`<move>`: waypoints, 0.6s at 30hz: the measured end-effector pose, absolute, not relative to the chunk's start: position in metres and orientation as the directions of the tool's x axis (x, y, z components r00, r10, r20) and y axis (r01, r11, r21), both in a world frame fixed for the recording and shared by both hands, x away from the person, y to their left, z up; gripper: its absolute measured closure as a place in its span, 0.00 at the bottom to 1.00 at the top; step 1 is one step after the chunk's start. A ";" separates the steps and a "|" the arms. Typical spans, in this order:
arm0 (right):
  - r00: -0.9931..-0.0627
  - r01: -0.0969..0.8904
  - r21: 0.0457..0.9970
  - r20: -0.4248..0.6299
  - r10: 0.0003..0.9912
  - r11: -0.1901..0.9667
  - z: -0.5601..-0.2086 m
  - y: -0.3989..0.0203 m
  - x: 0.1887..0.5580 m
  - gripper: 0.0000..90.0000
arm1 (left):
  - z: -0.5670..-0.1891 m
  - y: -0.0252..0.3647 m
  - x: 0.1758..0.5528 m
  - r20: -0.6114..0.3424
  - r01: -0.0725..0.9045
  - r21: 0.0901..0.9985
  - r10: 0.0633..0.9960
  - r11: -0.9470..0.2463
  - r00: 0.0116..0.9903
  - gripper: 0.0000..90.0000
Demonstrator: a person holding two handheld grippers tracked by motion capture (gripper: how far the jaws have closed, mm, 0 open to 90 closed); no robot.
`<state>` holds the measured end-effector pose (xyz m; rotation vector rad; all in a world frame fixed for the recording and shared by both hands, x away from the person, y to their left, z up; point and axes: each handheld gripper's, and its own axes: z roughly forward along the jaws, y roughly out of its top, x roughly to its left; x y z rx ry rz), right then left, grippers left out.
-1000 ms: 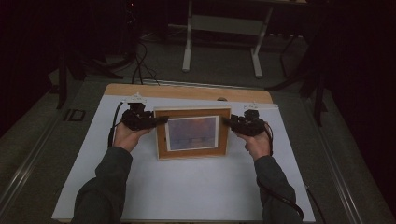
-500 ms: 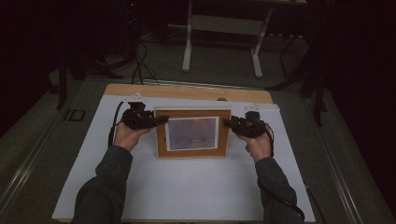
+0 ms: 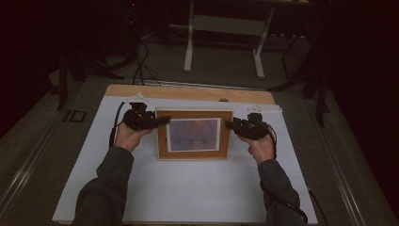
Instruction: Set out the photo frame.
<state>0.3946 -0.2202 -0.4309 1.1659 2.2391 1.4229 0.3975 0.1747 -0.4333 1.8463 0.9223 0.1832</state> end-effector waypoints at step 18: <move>-0.668 0.482 0.844 0.180 0.722 0.236 -0.431 -0.222 0.394 0.70 | -0.434 0.173 0.397 -0.285 0.518 0.838 0.671 -0.172 0.684 0.60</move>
